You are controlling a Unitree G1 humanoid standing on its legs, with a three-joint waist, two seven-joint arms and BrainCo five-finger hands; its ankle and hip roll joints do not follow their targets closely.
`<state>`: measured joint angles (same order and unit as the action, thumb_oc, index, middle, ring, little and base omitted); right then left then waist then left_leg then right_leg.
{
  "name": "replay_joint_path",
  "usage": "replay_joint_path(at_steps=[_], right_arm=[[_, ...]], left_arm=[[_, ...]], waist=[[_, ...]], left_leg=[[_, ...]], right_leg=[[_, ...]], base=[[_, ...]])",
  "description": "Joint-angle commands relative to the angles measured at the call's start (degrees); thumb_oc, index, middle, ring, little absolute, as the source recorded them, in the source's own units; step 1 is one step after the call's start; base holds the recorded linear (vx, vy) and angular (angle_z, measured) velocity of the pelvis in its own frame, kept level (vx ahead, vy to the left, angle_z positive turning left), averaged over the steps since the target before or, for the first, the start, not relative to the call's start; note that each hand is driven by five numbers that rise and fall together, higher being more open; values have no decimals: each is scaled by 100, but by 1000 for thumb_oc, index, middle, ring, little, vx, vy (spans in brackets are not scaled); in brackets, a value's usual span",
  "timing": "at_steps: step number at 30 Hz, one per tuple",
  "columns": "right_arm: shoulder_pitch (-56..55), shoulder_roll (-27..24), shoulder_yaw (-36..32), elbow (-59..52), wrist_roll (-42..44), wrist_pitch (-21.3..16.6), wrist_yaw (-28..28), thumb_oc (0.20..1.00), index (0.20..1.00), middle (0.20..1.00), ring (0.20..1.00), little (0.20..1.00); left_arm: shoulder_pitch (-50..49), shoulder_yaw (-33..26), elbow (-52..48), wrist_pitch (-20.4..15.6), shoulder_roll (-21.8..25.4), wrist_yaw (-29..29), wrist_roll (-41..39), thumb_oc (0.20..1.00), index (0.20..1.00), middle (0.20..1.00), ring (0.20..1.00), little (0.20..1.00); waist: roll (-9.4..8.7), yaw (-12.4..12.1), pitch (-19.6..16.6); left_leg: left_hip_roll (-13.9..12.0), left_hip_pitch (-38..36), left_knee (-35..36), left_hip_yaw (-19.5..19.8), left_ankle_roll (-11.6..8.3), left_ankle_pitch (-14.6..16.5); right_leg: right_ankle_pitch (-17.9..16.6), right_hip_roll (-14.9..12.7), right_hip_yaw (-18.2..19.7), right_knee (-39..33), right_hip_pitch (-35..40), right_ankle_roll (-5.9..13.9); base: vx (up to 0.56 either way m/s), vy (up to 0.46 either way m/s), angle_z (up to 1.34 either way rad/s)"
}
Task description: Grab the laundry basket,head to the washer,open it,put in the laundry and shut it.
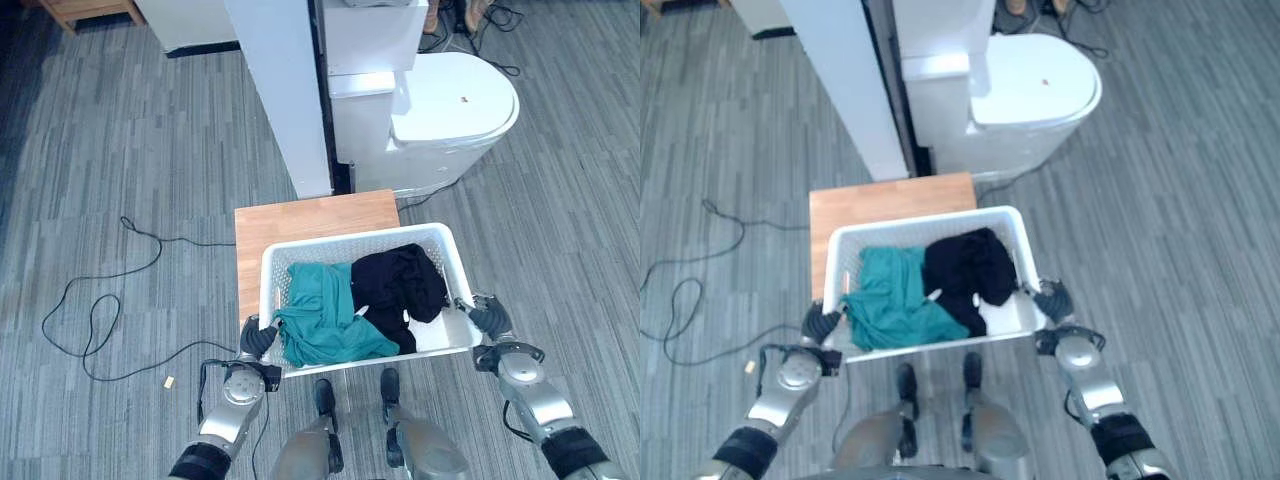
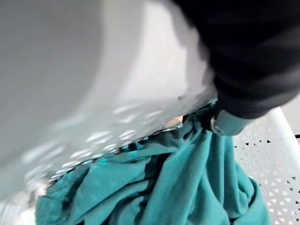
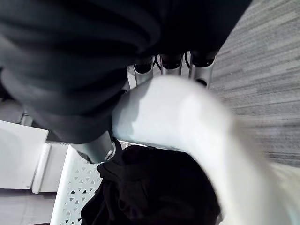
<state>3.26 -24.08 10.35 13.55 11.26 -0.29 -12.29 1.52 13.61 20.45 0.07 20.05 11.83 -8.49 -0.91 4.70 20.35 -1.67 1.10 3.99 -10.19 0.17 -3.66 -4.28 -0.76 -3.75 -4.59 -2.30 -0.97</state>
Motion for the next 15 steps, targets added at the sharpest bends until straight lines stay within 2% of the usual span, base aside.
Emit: replay_joint_path(at_steps=[1, 3, 5, 7, 9, 12, 13, 14, 15], right_arm=[[-95, 13, -178, -612, -102, -609, 185, 200, 200, 200, 200, 200], [-294, 37, -274, -897, -33, -663, 245, 200, 200, 200, 200, 200], [-461, 66, -340, -1117, 57, -690, 314, 200, 200, 200, 200, 200], [-562, 74, -412, -1238, 147, -750, 354, 200, 200, 200, 200, 200], [-771, 77, -580, -1384, 159, -785, 411, 200, 200, 200, 200, 200], [-901, 167, -701, -1563, 279, -829, 429, 200, 200, 200, 200, 200], [-903, 171, -703, -1569, 278, -825, 429, 200, 200, 200, 200, 200], [-900, 266, -666, -1722, 319, -867, 448, 200, 200, 200, 200, 200], [-896, 270, -665, -1724, 319, -865, 447, 200, 200, 200, 200, 200]], left_arm=[[59, -226, -215, -408, -5, -126, 4, 200, 200, 200, 200, 200], [-66, -179, -557, -449, 5, -168, -9, 200, 200, 200, 200, 200], [-109, -105, -821, -481, 4, -195, -78, 200, 200, 200, 200, 200], [-116, -62, -1036, -485, 11, -231, -91, 200, 200, 200, 200, 200], [-171, 33, -1201, -501, 47, -372, -33, 200, 200, 200, 200, 200], [-181, 106, -1487, -537, 154, -432, -64, 200, 200, 200, 200, 200], [-179, 106, -1486, -538, 158, -432, -64, 200, 200, 200, 200, 200], [-77, 168, -1680, -582, 246, -396, -83, 200, 200, 200, 200, 200], [-73, 165, -1677, -583, 249, -396, -83, 200, 200, 200, 200, 200]], waist=[[-125, 110, -742], [-143, 172, -757], [-156, 231, -808], [-146, 329, -866], [-115, 558, -1017], [-168, 744, -1081], [-176, 721, -1100], [-232, 915, -1036], [-243, 895, -1046]], left_leg=[[-204, 337, -690, 57, -360, 422], [-138, 275, -811, 317, -341, 555], [32, 315, -823, 825, -328, 639], [182, 416, -784, 1131, -294, 679], [154, 244, -586, 961, -222, 706], [134, 132, -502, 480, -133, 740], [135, 152, -489, 456, -137, 713], [96, 56, -404, -97, -44, 747], [96, 72, -396, -122, -50, 723]], right_leg=[[955, -33, 353, 539, -175, 515], [985, 10, 514, 624, -156, 506], [945, 68, 768, 718, -237, 512], [881, 141, 1004, 745, -351, 536], [767, 171, 1220, 645, -370, 604], [600, 218, 1614, 594, -481, 775], [574, 219, 1640, 587, -512, 774], [478, 339, 1979, 756, -749, 951], [454, 343, 2004, 754, -774, 949]], base=[[4, 3, -9], [-6, 57, -22], [-43, 89, -46], [-27, 104, -93], [55, 154, -88], [-1, 128, -96], [-72, 154, -134], [-75, 98, -135], [-77, 117, -158]])
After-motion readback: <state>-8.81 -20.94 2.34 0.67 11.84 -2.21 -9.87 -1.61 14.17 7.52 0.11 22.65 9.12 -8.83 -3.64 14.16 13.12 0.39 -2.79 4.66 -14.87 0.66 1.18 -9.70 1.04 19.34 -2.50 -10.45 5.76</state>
